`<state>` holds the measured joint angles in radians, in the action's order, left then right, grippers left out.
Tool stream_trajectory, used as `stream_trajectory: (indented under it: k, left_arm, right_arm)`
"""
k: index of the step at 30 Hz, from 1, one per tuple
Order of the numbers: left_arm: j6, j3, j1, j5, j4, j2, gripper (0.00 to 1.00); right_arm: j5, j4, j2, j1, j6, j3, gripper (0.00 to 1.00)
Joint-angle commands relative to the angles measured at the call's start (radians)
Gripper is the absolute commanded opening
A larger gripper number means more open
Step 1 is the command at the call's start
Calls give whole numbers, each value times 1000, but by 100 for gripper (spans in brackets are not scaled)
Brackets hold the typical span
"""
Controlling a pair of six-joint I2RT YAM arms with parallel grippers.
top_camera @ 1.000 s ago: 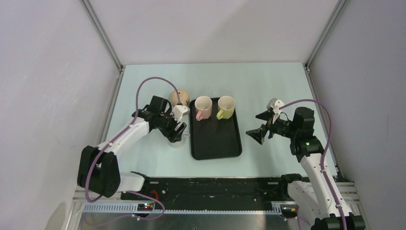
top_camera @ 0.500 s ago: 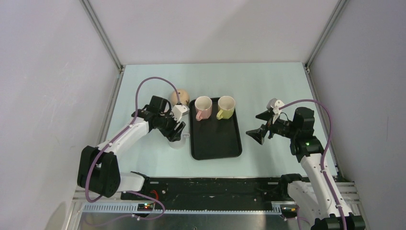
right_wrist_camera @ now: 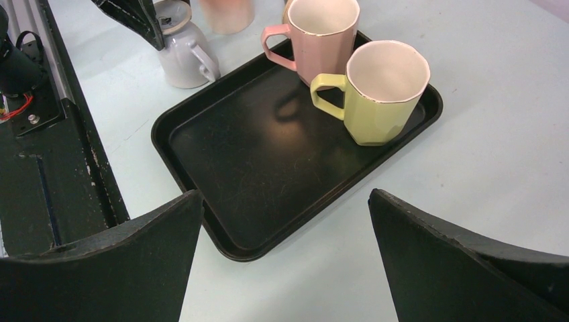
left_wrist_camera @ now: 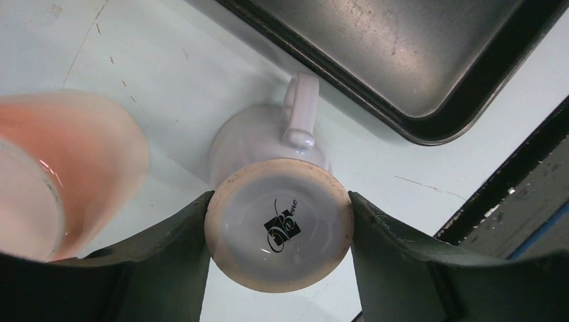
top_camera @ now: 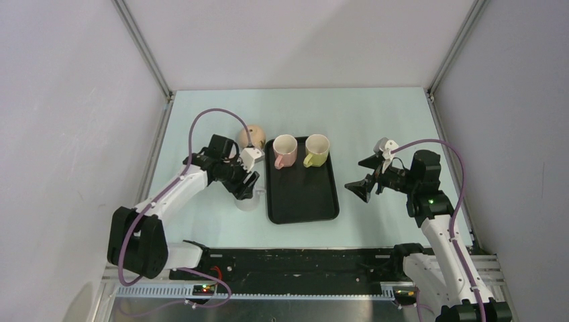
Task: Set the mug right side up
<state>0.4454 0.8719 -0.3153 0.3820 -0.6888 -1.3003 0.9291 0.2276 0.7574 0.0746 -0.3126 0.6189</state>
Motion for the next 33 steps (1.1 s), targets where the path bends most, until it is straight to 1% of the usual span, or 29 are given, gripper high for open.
stream_trajectory:
  k: [1, 8, 16, 22, 25, 28, 29, 30, 31, 33]
  left_arm:
    - [2, 82, 20, 79, -26, 73, 0]
    - [-7, 127, 34, 136, -68, 121, 0]
    - [-62, 179, 51, 293, -132, 155, 0]
    - [-126, 255, 51, 378, -183, 128, 0]
    - [-196, 298, 51, 414, -192, 81, 0]
    - [-259, 347, 51, 486, -202, 32, 0]
    - [-288, 359, 51, 504, -202, 6, 0]
    - [-303, 363, 51, 541, -202, -5, 0]
    - [-326, 372, 51, 557, -203, -27, 0]
    - [-338, 378, 51, 587, -204, -50, 0]
  right_arm:
    - [16, -14, -10, -3, -18, -8, 99]
    - [14, -12, -5, -3, -24, -9, 99]
    - [2, -17, 5, -1, -34, -14, 99]
    - [-16, -29, 8, 0, -40, -21, 99]
    - [-43, -31, -1, 7, -56, -21, 100]
    - [-102, -31, -31, 50, -114, -21, 99]
    - [-146, -30, -40, 65, -131, -21, 99]
    - [-169, -27, -55, 101, -167, -21, 99]
    - [-214, -25, -60, 120, -185, -20, 99]
    - [-282, 0, -61, 196, -233, -12, 99]
